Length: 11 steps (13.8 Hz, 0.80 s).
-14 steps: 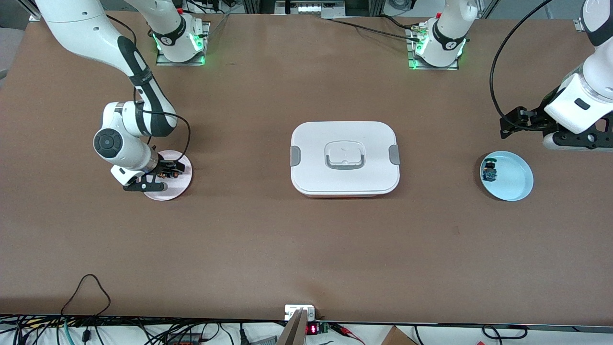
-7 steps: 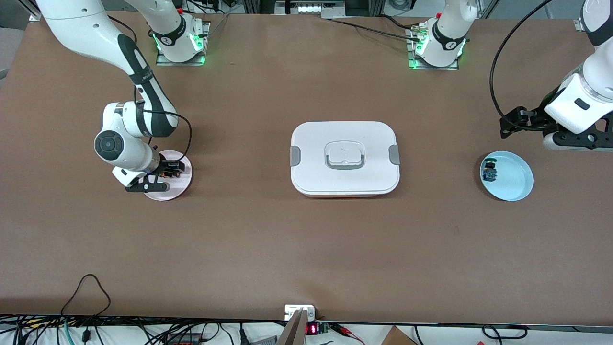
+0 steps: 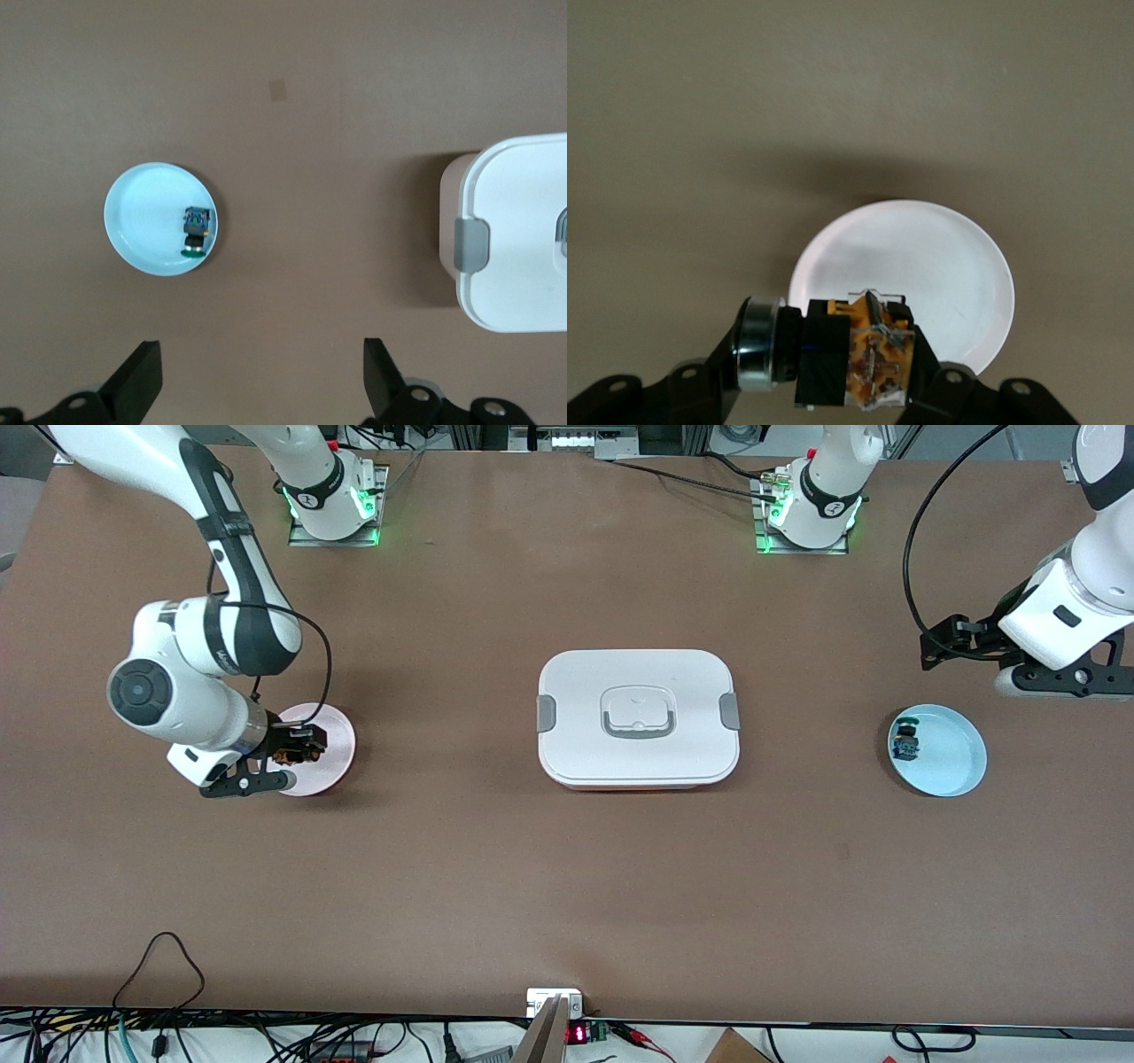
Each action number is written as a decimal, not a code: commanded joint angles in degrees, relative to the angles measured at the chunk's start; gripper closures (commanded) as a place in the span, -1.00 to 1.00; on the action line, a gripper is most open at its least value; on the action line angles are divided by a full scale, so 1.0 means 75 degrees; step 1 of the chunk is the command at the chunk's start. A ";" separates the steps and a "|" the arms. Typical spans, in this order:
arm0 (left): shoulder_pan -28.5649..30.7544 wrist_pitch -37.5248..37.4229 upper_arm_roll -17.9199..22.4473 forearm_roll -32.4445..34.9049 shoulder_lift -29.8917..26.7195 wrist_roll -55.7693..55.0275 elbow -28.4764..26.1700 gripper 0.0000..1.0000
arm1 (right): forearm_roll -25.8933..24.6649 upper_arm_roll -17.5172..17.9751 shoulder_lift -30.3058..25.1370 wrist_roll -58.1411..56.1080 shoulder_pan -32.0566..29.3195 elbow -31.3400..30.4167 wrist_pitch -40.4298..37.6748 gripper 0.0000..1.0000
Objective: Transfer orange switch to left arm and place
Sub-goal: 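Lift the switch over the box with the right gripper while the left gripper approaches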
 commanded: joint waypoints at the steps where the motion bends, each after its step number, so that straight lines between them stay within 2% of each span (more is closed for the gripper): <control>1: -0.0062 -0.0373 0.0017 -0.0016 0.0093 0.0072 0.0070 -1.00 | 0.0830 0.0106 0.0032 -0.1306 -0.0101 0.0960 -0.0592 0.95; 3: -0.0027 -0.0421 0.0029 -0.0133 0.0117 0.0061 0.0082 -1.00 | 0.1557 0.0106 0.0009 -0.2478 -0.0113 0.1324 -0.0592 0.97; 6: 0.0113 -0.0480 0.0052 -0.0483 0.0129 0.0049 0.0058 -1.00 | 0.2238 0.0222 -0.0073 -0.3488 -0.0055 0.1839 -0.0569 1.00; 8: 0.0265 -0.0923 0.0052 -0.0986 0.0152 0.0072 0.0058 -1.00 | 0.3103 0.0410 -0.0097 -0.3865 -0.0066 0.2052 -0.0569 1.00; 9: 0.0371 -0.1053 0.0052 -0.1175 0.0234 0.0119 0.0058 -1.00 | 0.3745 0.0480 -0.0097 -0.4226 -0.0066 0.2273 -0.0534 1.00; 11: 0.0418 -0.1334 0.0052 -0.1293 0.0328 0.0131 0.0058 -1.00 | 0.4638 0.0516 -0.0097 -0.5069 -0.0031 0.2462 -0.0510 1.00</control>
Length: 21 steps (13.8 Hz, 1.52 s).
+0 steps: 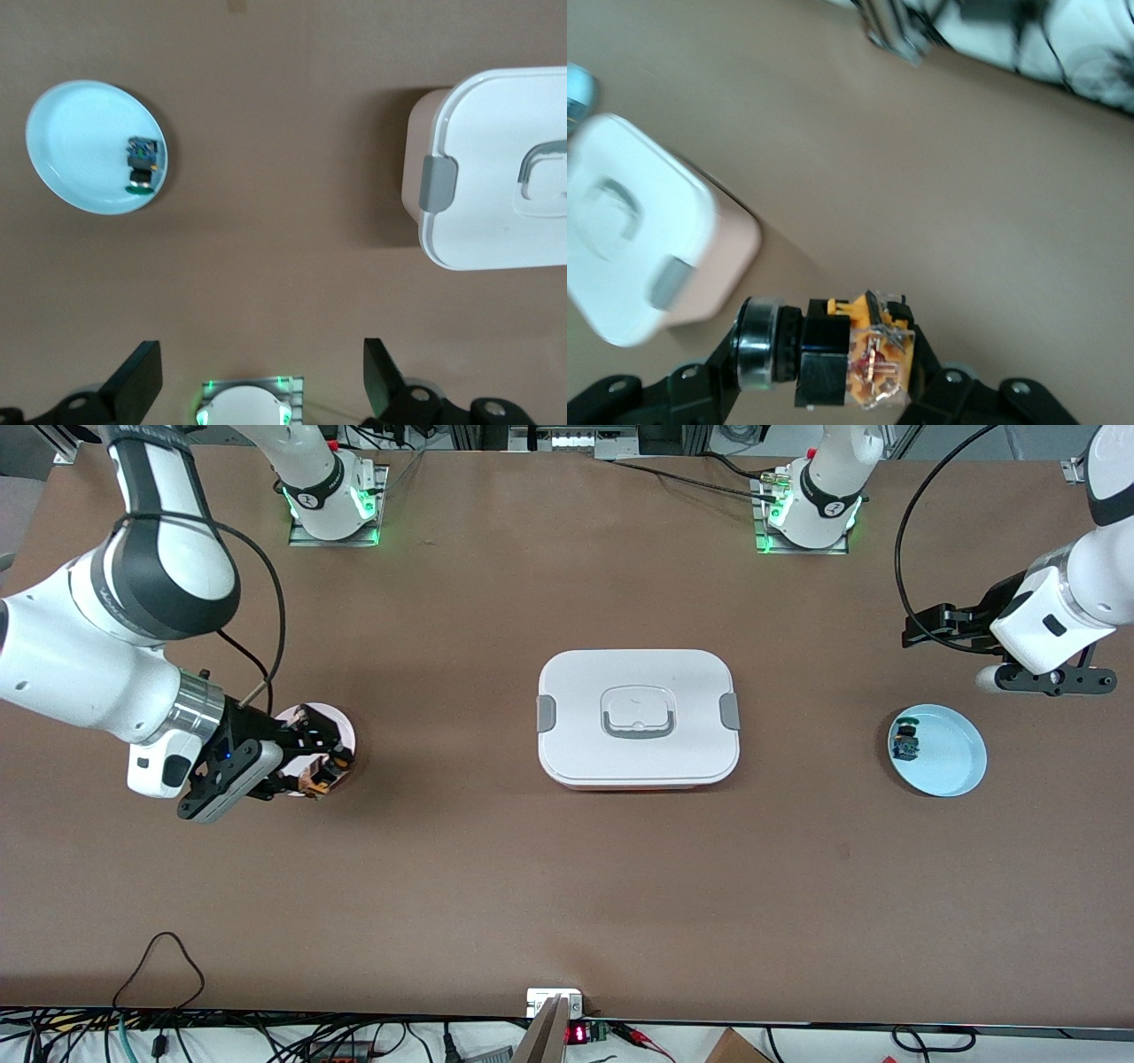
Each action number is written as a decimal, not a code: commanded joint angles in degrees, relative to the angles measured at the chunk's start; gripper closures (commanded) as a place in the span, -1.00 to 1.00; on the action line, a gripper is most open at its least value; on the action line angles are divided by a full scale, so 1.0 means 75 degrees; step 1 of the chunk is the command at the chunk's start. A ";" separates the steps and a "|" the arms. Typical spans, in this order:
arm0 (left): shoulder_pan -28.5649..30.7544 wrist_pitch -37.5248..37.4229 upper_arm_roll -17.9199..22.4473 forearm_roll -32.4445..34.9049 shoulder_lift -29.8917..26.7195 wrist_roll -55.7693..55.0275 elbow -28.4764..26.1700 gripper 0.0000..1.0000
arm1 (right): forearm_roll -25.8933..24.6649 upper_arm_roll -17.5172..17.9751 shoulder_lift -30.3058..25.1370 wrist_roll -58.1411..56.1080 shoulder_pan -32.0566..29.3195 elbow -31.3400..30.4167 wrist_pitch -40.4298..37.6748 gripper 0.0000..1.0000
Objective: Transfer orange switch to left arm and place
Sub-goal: 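Lift the switch over the box with the right gripper while the left gripper approaches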
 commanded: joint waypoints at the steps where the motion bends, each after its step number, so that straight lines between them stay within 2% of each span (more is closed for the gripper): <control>1: 0.0187 -0.0478 -0.0005 -0.0269 0.0145 0.0131 0.0076 -1.00 | 0.1194 0.0218 -0.0005 -0.1355 -0.0046 0.0287 -0.0081 1.00; 2: 0.0199 -0.0631 -0.0005 -0.0350 0.0215 0.0143 0.0076 -1.00 | 0.1814 0.0452 -0.0005 -0.2254 -0.0046 0.0299 0.0012 1.00; 6: 0.0644 -0.0831 0.0018 -0.2186 0.0344 0.0189 -0.0041 -1.00 | 0.3890 0.0641 0.0077 -0.4919 0.0234 0.0299 0.0294 1.00; 9: 0.0983 -0.0960 0.0007 -0.3838 0.0566 0.0785 -0.0076 -1.00 | 0.4537 0.0712 0.0101 -0.5834 0.0445 0.0287 0.0212 1.00; 10: 0.1100 -0.0949 0.0007 -0.4528 0.0660 0.0973 -0.0192 -1.00 | 0.4980 0.0793 0.0101 -0.6232 0.0504 0.0287 0.0200 1.00; 13: 0.1160 -0.0751 -0.0005 -0.7128 0.0989 0.1103 -0.0812 -1.00 | 0.5825 0.0900 0.0205 -0.7251 0.0855 0.0275 0.0223 1.00; 15: 0.0986 -0.0132 -0.0040 -0.8384 0.1024 0.1290 -0.1106 -1.00 | 0.6878 0.0923 0.0253 -0.8025 0.1101 0.0264 0.0200 1.00; 17: 0.0599 0.1013 -0.0413 -0.9544 0.1024 0.1653 -0.1190 -1.00 | 0.7185 0.0935 0.0346 -0.8111 0.1347 0.0298 0.0200 1.00; 19: 0.0341 0.2314 -0.1045 -1.1090 0.1164 0.1678 -0.1120 -1.00 | 0.7630 0.0935 0.0451 -0.8122 0.1593 0.0310 0.0223 1.00; 21: 0.0165 0.3347 -0.1468 -1.1506 0.1188 0.1736 -0.1049 -1.00 | 0.8216 0.0935 0.0569 -0.8227 0.1735 0.0310 0.0212 1.00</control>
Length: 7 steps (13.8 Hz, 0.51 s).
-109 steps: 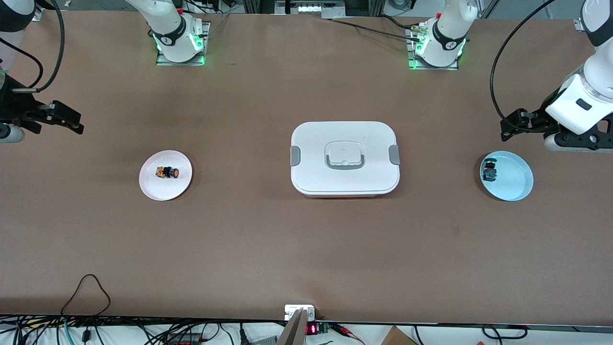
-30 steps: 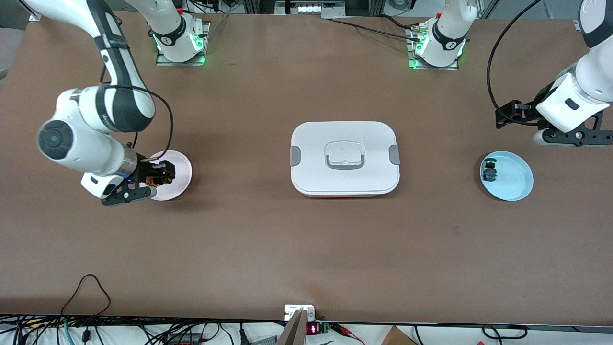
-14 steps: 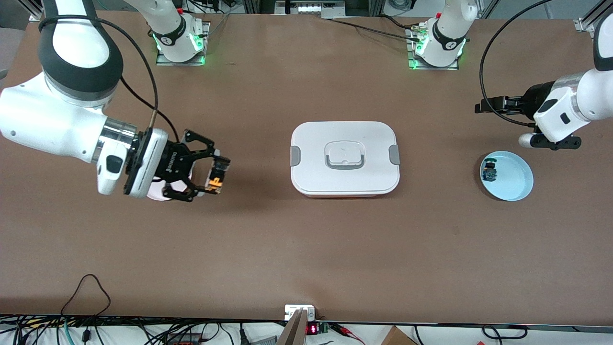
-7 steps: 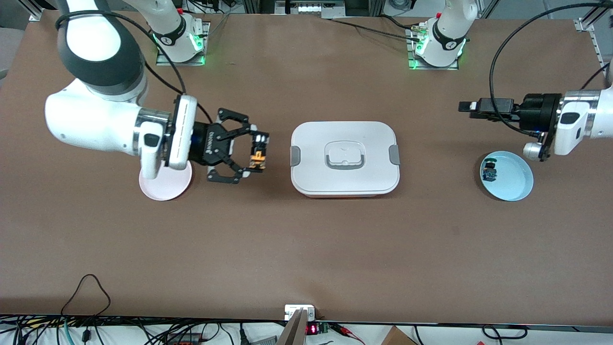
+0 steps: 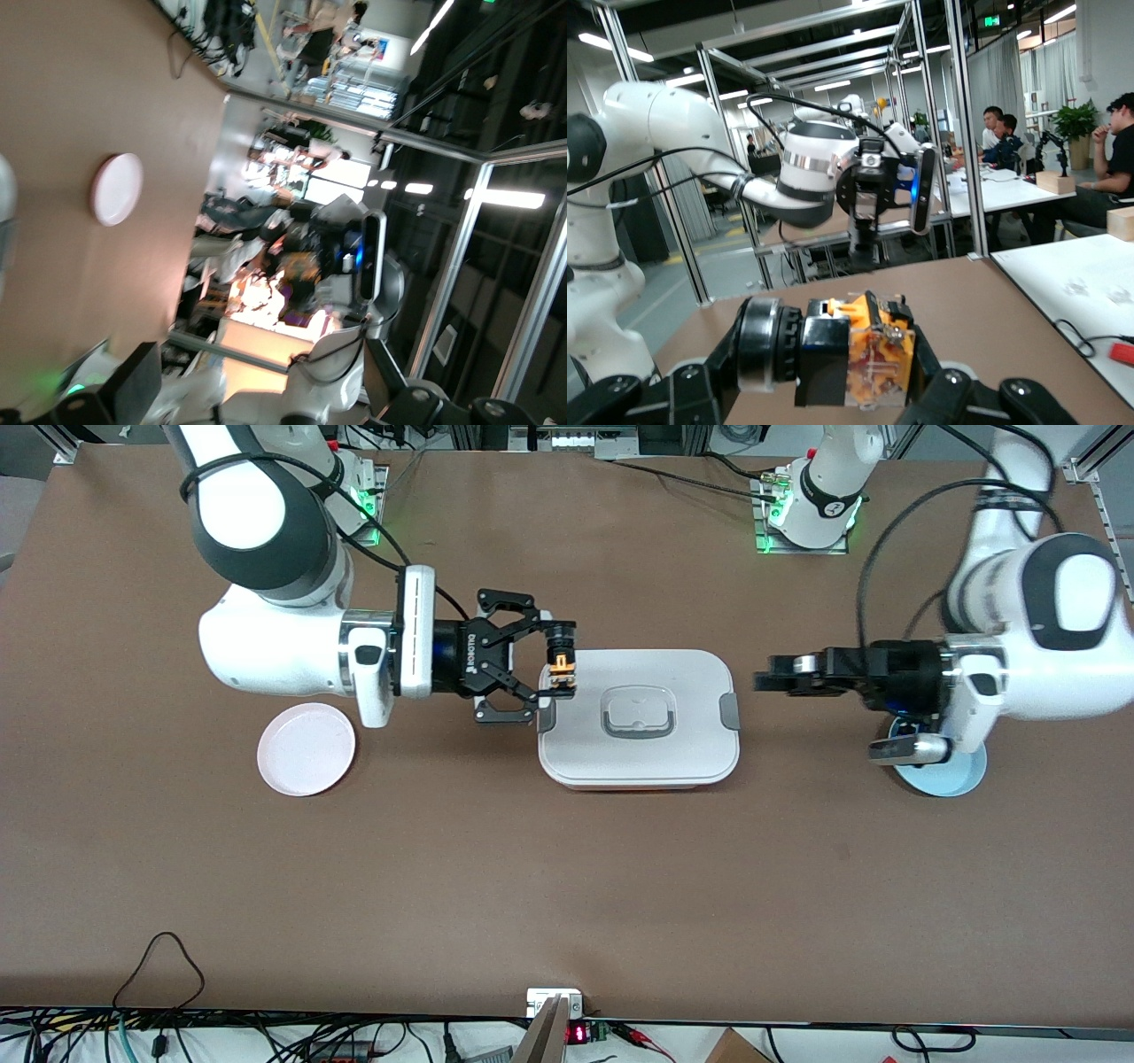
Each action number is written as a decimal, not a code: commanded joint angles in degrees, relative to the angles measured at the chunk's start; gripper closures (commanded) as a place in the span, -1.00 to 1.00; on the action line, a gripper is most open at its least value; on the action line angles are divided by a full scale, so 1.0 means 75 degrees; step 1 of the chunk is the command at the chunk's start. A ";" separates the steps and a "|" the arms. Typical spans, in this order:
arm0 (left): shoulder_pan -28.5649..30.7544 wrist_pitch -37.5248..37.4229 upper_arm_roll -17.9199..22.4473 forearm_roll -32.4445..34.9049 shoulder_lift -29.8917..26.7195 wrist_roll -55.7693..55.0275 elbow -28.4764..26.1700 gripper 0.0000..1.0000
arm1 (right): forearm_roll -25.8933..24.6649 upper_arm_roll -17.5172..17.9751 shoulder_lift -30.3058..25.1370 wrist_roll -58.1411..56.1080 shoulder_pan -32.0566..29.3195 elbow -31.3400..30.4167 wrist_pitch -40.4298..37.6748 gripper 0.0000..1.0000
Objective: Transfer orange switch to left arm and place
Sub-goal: 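Close the left gripper on the switch beside the right gripper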
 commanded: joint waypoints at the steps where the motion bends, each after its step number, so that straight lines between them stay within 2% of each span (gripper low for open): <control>1: -0.0300 0.1173 -0.0457 -0.0518 0.0051 0.0403 0.0011 -1.00 | 0.0803 0.0006 0.0193 -0.0399 0.0217 0.0091 -0.0001 1.00; 3: -0.0792 0.2030 -0.0610 -0.0811 0.0028 0.0487 0.0011 -1.00 | 0.1190 0.0006 0.0206 -0.0610 0.0323 0.0091 -0.0001 1.00; 7: -0.1086 0.2197 -0.0669 -0.0823 -0.0147 0.0464 -0.0141 -1.00 | 0.1227 0.0006 0.0206 -0.0751 0.0358 0.0091 0.0092 1.00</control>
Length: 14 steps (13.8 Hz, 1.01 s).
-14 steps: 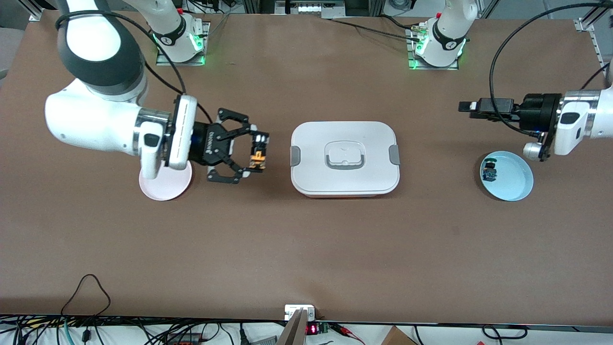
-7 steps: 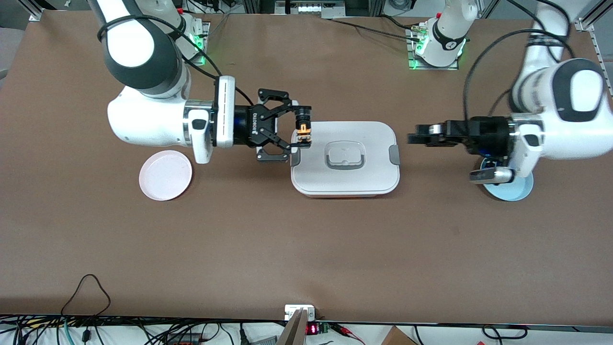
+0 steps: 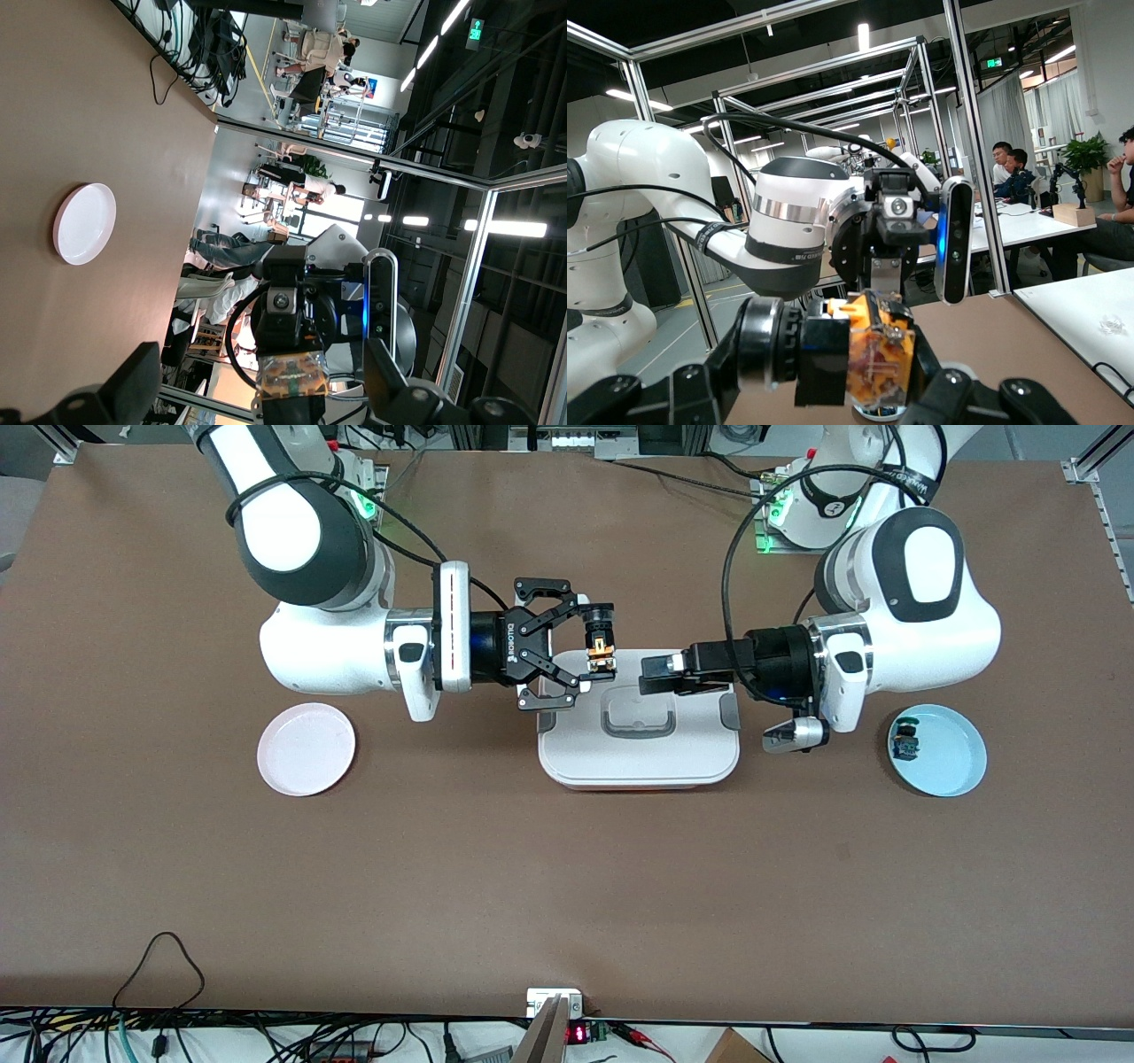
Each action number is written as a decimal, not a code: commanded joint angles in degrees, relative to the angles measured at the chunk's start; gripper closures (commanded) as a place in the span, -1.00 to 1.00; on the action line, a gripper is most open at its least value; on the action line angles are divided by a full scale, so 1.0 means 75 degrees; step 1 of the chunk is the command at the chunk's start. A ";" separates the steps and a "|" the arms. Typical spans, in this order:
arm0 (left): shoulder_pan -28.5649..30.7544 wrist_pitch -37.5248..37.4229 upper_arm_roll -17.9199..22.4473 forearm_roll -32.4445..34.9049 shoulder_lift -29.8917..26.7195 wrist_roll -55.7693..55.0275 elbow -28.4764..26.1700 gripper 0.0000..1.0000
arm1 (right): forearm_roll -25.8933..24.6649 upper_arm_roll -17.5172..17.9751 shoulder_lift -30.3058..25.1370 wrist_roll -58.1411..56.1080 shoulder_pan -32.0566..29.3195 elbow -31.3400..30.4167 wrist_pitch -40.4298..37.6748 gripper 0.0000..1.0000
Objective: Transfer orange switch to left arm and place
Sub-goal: 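Close the left gripper on the switch beside the right gripper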
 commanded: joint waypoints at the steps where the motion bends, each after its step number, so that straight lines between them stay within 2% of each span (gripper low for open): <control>1: -0.0168 0.0079 -0.0045 -0.0204 -0.0202 0.0128 -0.0165 -1.00 | 0.0259 0.0004 0.0013 -0.0253 0.0037 0.0084 0.0104 1.00; 2: -0.0156 0.0091 -0.0231 -0.0204 -0.0249 0.0093 -0.0165 -1.00 | 0.0271 0.0004 0.0013 -0.0265 0.0037 0.0084 0.0220 1.00; 4: -0.0156 0.0091 -0.0256 -0.0204 -0.0273 0.0093 -0.0154 -1.00 | 0.0271 0.0004 0.0013 -0.0265 0.0153 0.0084 0.0583 1.00; 5: -0.0168 0.0126 -0.0268 -0.0204 -0.0261 0.0127 -0.0142 -0.91 | 0.0259 0.0004 0.0024 -0.0265 0.0224 0.0084 0.0759 1.00; 6: -0.0226 0.0346 -0.0279 -0.0192 -0.0226 0.0197 -0.0119 -0.74 | 0.0259 0.0004 0.0036 -0.0265 0.0282 0.0084 0.0865 1.00; 7: -0.0308 0.0453 -0.0279 -0.0204 -0.0214 0.0210 -0.0107 -0.47 | 0.0248 0.0004 0.0048 -0.0265 0.0283 0.0084 0.0866 1.00; 9: -0.0320 0.0489 -0.0268 -0.0181 -0.0133 0.0233 -0.0037 -0.33 | 0.0248 0.0004 0.0048 -0.0265 0.0283 0.0084 0.0854 1.00; 11: -0.0297 0.0489 -0.0268 -0.0169 -0.0144 0.0385 -0.0036 0.09 | 0.0248 0.0004 0.0048 -0.0265 0.0283 0.0072 0.0854 1.00; 14: -0.0262 0.0489 -0.0268 -0.0157 -0.0156 0.0386 -0.0036 0.25 | 0.0224 0.0004 0.0048 -0.0265 0.0283 0.0072 0.0866 1.00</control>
